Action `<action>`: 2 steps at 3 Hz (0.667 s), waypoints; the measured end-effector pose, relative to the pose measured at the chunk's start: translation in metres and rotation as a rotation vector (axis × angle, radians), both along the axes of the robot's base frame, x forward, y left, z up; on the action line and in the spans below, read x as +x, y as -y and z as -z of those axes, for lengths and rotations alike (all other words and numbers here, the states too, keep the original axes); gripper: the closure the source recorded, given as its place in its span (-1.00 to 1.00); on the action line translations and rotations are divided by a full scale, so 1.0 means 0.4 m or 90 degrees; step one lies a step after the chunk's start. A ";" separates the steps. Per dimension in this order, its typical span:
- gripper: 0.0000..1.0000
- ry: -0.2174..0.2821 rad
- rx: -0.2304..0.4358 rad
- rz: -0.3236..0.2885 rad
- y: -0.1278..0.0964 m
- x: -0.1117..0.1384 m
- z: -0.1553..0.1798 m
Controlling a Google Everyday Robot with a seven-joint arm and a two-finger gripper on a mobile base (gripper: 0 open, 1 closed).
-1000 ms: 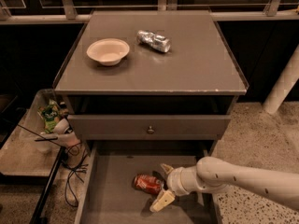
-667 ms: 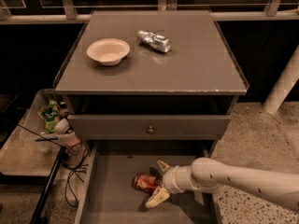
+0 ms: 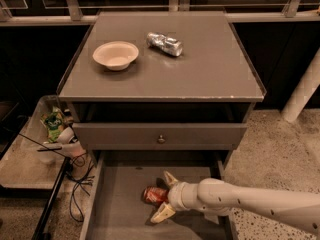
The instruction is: Pick coke can from middle drawer and place on counter
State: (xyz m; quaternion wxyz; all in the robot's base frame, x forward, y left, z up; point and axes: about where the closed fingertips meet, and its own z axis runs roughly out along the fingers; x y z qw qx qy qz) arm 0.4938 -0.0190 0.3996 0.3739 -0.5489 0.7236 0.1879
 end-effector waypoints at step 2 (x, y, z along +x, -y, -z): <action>-1.00 0.048 -0.004 -0.010 0.008 -0.002 0.018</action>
Offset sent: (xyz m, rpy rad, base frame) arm -0.0035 -0.0063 -0.0123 0.0323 -0.0432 0.0797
